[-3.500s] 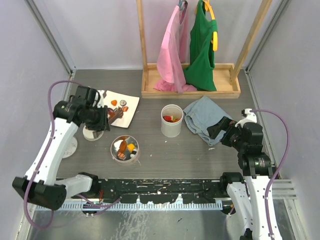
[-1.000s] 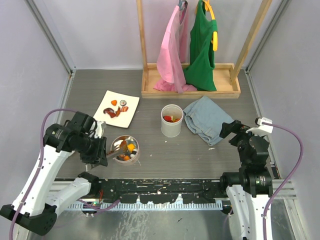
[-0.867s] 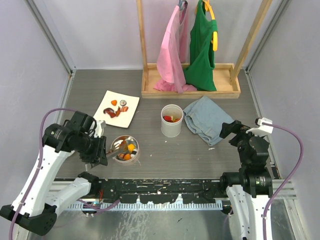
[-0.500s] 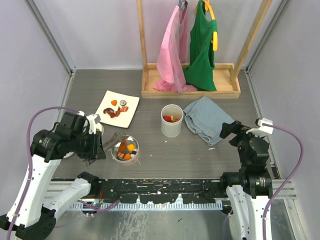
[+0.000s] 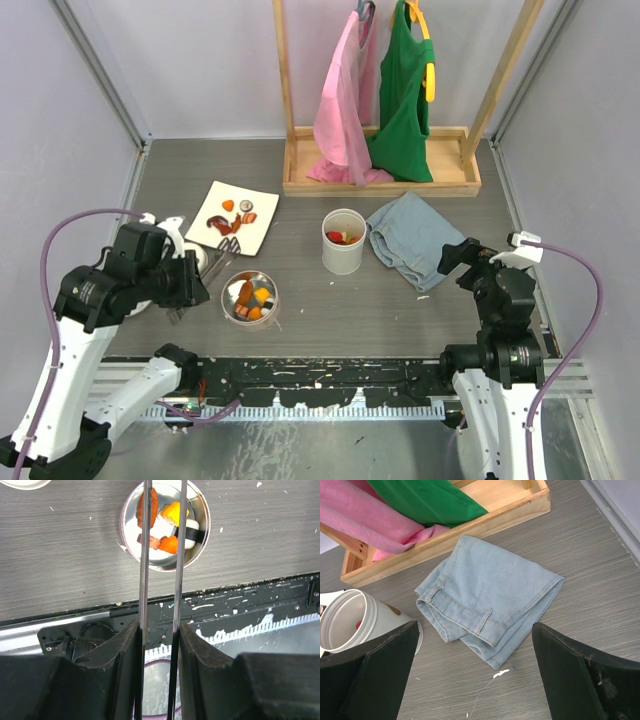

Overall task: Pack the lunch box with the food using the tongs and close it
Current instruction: Pick up the fake food from the plate.

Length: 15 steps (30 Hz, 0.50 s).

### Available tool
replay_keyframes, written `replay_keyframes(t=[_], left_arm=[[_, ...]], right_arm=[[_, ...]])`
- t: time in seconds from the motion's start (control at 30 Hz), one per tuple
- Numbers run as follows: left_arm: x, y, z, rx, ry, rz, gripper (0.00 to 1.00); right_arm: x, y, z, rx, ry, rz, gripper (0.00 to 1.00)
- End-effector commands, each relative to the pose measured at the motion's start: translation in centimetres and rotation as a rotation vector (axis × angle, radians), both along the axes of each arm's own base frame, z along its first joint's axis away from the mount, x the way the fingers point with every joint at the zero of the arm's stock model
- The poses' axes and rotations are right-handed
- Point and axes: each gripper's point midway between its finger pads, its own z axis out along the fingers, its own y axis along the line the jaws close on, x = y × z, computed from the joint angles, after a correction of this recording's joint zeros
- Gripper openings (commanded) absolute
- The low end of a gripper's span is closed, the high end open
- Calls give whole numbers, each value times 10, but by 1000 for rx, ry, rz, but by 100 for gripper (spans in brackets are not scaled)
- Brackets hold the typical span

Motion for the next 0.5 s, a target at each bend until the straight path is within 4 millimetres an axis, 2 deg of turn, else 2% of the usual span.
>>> replay_keyframes(t=[0.0, 0.27, 0.47], left_arm=[[17, 6, 9, 6, -101, 70, 34], [34, 6, 6, 15, -117, 117, 34], [69, 12, 5, 101, -143, 165, 37]], right_arm=[[5, 3, 17, -9, -69, 19, 100], [-2, 2, 22, -15, -104, 11, 100], [-11, -1, 29, -10, -157, -9, 100]])
